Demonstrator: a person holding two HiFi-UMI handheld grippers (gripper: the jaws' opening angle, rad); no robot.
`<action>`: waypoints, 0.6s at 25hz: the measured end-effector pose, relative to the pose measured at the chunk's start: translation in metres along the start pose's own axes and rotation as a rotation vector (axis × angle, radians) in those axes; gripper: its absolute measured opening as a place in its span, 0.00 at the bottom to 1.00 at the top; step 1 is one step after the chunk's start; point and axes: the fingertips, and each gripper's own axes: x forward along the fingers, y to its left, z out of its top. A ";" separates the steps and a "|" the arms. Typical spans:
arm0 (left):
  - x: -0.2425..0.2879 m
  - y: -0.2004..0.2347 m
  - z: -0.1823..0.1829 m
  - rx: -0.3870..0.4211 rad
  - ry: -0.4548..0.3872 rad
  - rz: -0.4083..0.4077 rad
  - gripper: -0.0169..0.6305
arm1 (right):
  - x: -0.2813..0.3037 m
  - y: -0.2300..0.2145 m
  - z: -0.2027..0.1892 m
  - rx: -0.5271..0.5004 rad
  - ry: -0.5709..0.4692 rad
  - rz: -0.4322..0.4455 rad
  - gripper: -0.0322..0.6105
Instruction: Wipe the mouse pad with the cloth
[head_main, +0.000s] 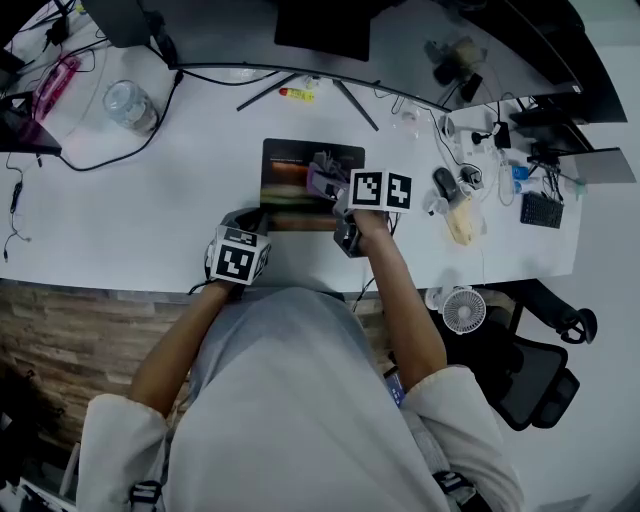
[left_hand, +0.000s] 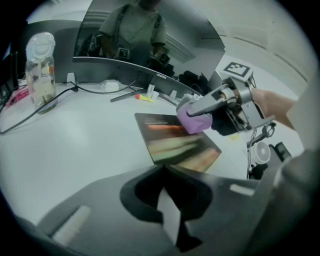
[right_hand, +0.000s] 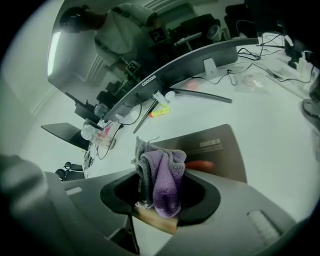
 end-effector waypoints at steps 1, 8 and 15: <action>0.000 0.000 0.000 0.002 -0.001 0.001 0.03 | 0.005 0.008 -0.003 -0.005 0.009 0.015 0.36; 0.000 -0.001 -0.001 0.003 -0.001 0.003 0.03 | 0.036 0.050 -0.024 -0.010 0.062 0.094 0.36; 0.000 -0.001 0.000 0.005 -0.005 0.006 0.03 | 0.055 0.075 -0.036 -0.035 0.083 0.122 0.36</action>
